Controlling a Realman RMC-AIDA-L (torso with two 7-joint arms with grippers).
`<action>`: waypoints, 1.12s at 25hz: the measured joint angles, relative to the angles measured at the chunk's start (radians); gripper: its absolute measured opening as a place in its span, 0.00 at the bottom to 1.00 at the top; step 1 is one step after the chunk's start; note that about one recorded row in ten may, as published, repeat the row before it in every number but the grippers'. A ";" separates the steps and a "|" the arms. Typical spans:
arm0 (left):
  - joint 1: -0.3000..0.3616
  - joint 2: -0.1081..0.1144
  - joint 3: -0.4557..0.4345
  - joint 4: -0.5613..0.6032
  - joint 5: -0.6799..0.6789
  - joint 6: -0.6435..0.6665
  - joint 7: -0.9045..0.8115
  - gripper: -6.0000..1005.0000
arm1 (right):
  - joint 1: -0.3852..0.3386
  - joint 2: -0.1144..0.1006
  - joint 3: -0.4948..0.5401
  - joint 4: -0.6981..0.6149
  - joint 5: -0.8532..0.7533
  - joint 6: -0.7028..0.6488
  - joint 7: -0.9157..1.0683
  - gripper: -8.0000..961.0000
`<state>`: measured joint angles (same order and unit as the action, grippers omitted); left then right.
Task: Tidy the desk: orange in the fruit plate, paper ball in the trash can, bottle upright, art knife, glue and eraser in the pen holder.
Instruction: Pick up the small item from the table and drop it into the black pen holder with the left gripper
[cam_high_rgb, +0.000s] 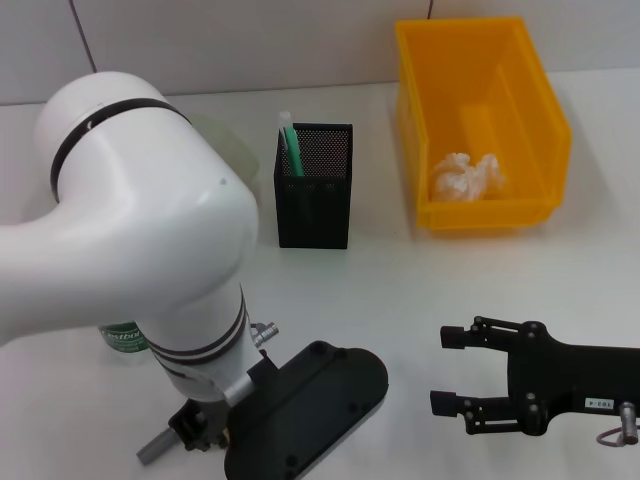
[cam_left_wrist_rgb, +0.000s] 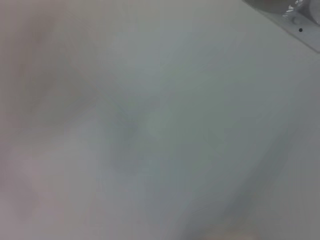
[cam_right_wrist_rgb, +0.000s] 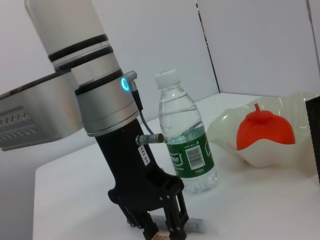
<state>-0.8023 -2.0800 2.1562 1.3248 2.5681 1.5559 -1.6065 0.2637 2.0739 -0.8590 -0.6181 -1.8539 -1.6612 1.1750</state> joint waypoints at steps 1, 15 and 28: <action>0.001 0.000 0.002 0.002 0.000 0.000 0.000 0.42 | -0.001 0.000 0.000 0.000 0.000 0.000 0.000 0.87; 0.051 0.003 -0.287 0.172 -0.134 0.006 0.044 0.40 | -0.011 -0.007 0.013 0.000 0.004 -0.008 0.000 0.87; 0.199 0.009 -0.726 0.095 -0.586 -0.481 0.145 0.40 | -0.008 -0.009 0.015 -0.006 0.001 -0.012 -0.007 0.87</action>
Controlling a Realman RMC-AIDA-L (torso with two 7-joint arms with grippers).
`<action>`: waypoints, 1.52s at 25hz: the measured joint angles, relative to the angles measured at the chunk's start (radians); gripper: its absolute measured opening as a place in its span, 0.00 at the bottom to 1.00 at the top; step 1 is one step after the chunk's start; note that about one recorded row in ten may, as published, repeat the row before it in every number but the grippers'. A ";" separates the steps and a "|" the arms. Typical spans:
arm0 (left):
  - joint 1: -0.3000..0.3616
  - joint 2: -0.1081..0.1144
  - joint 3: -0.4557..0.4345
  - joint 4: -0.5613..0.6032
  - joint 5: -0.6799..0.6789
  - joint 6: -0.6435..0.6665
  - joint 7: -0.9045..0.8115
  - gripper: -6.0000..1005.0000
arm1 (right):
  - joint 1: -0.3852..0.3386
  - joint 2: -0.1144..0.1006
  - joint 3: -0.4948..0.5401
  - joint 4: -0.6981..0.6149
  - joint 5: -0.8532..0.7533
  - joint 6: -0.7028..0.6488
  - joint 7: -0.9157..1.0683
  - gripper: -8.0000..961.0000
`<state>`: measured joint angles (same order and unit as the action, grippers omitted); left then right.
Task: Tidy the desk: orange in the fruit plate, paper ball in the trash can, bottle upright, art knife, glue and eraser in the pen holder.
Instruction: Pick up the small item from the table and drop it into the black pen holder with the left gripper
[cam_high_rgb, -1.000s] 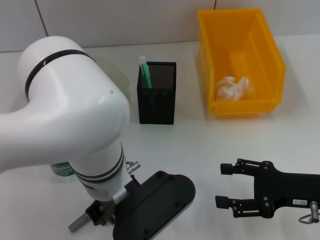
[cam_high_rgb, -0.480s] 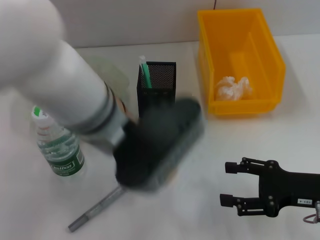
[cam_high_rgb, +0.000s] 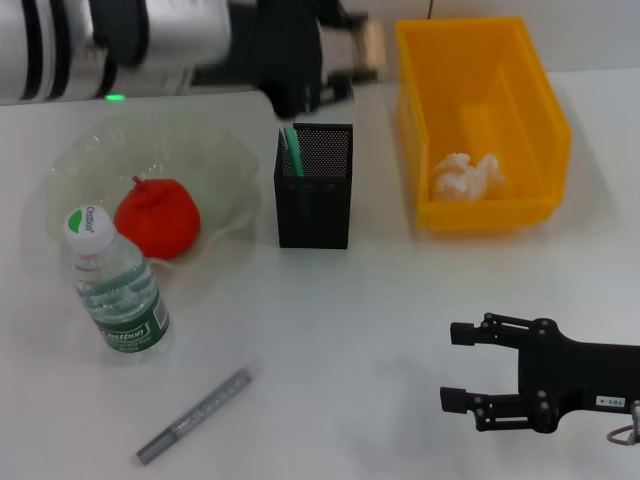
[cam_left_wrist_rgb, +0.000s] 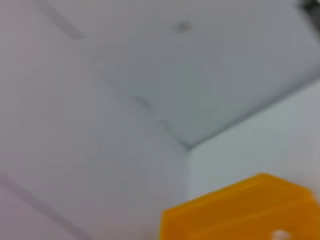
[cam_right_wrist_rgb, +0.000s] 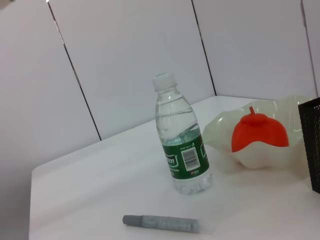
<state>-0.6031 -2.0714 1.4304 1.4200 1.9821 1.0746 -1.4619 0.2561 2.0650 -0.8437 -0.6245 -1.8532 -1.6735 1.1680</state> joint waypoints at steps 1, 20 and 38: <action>0.004 0.000 0.001 -0.031 -0.025 -0.048 0.004 0.40 | 0.000 0.000 0.000 -0.001 0.000 0.000 -0.001 0.87; -0.064 -0.003 0.128 -0.369 -0.095 -0.273 0.099 0.40 | 0.010 -0.008 0.000 -0.003 0.000 0.006 0.001 0.87; -0.058 -0.003 0.193 -0.327 0.032 -0.291 0.028 0.41 | 0.009 -0.010 0.000 0.000 0.000 0.003 0.003 0.87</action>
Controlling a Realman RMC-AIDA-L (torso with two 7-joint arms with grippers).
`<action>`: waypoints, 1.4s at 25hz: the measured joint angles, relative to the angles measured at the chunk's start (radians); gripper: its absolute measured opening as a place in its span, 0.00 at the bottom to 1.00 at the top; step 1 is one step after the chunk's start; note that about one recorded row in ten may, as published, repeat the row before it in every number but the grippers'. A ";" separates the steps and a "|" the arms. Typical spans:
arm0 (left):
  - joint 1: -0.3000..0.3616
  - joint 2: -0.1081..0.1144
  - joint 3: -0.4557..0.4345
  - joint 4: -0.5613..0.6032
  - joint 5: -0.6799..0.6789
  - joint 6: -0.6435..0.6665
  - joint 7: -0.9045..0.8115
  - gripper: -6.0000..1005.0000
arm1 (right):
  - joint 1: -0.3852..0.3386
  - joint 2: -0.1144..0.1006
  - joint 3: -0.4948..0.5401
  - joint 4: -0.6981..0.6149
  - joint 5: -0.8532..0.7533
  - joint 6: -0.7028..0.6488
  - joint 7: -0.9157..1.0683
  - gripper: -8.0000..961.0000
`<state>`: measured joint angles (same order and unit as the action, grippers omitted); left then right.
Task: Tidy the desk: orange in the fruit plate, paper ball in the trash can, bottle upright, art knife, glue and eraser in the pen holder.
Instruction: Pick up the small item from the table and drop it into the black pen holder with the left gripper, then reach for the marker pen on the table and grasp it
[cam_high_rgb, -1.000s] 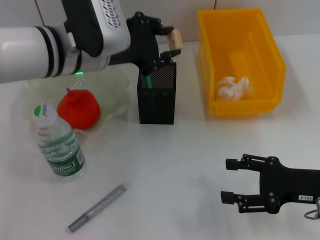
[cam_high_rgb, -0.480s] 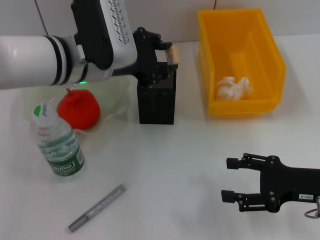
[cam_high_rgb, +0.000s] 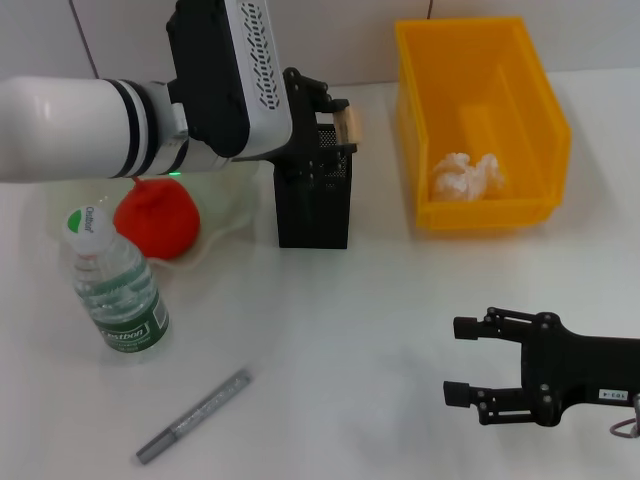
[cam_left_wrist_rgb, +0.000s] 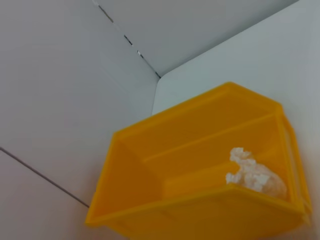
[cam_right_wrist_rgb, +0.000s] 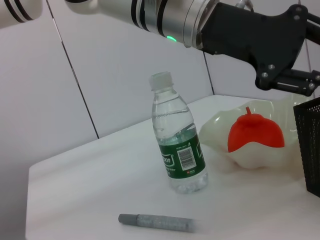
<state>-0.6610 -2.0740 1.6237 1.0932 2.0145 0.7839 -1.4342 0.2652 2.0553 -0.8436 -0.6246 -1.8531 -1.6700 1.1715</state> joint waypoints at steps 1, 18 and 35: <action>0.000 0.000 0.000 0.000 0.000 0.000 0.000 0.41 | 0.000 0.000 0.000 0.000 0.000 0.000 0.000 0.87; 0.005 0.004 -0.015 -0.011 0.040 -0.003 -0.021 0.44 | -0.006 0.003 -0.001 -0.002 0.000 -0.005 0.000 0.87; 0.100 0.005 -0.049 0.164 -0.010 0.079 -0.052 0.74 | -0.014 0.001 0.012 -0.005 0.007 -0.019 -0.002 0.87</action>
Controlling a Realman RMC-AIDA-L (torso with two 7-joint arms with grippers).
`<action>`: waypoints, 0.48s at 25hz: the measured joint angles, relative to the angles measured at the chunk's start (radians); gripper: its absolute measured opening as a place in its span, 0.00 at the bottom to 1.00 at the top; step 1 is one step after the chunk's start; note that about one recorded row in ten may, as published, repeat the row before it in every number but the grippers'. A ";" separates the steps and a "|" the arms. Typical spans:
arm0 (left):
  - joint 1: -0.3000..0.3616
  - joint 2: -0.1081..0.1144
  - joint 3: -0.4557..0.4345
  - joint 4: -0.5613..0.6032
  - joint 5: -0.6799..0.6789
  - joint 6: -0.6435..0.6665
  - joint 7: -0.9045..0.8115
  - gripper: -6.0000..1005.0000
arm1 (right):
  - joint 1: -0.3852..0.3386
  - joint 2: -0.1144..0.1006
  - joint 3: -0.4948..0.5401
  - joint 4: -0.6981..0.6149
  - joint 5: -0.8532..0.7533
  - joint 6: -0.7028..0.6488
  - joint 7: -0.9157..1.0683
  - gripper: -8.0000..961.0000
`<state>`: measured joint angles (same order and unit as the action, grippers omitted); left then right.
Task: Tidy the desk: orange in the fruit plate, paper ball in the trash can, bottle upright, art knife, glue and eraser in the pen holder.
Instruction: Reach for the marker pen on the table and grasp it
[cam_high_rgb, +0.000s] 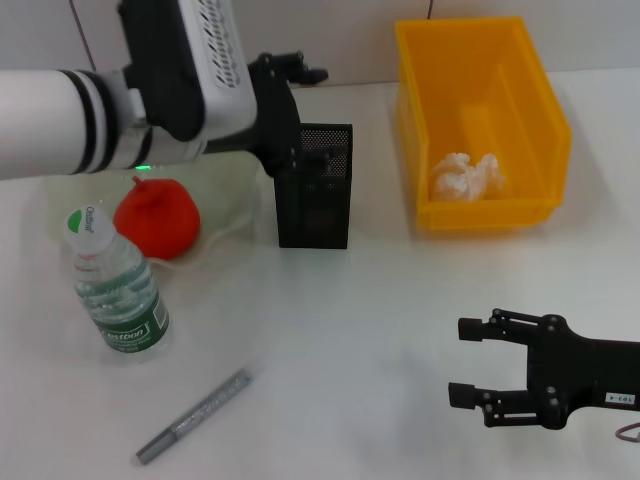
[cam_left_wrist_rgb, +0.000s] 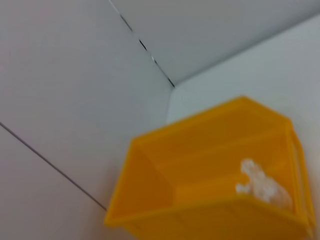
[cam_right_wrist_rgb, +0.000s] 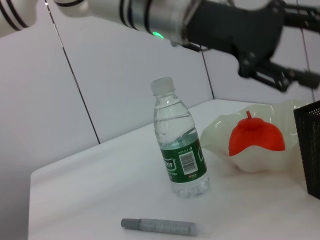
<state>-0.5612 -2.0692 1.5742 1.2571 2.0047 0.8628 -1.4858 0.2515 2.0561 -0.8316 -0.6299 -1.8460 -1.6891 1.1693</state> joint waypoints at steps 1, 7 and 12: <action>0.000 0.000 0.000 0.000 0.000 0.000 0.000 0.75 | 0.000 0.000 0.000 0.000 0.000 0.000 0.000 0.87; 0.081 0.002 -0.032 0.147 -0.066 0.085 -0.033 0.79 | 0.004 -0.001 0.013 -0.005 -0.001 0.000 -0.002 0.87; 0.126 0.004 -0.051 0.276 -0.037 0.171 -0.198 0.79 | 0.002 -0.002 0.035 -0.015 0.000 0.000 -0.003 0.87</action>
<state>-0.4355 -2.0651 1.5228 1.5326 1.9676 1.0337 -1.6842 0.2532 2.0537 -0.7967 -0.6453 -1.8459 -1.6894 1.1665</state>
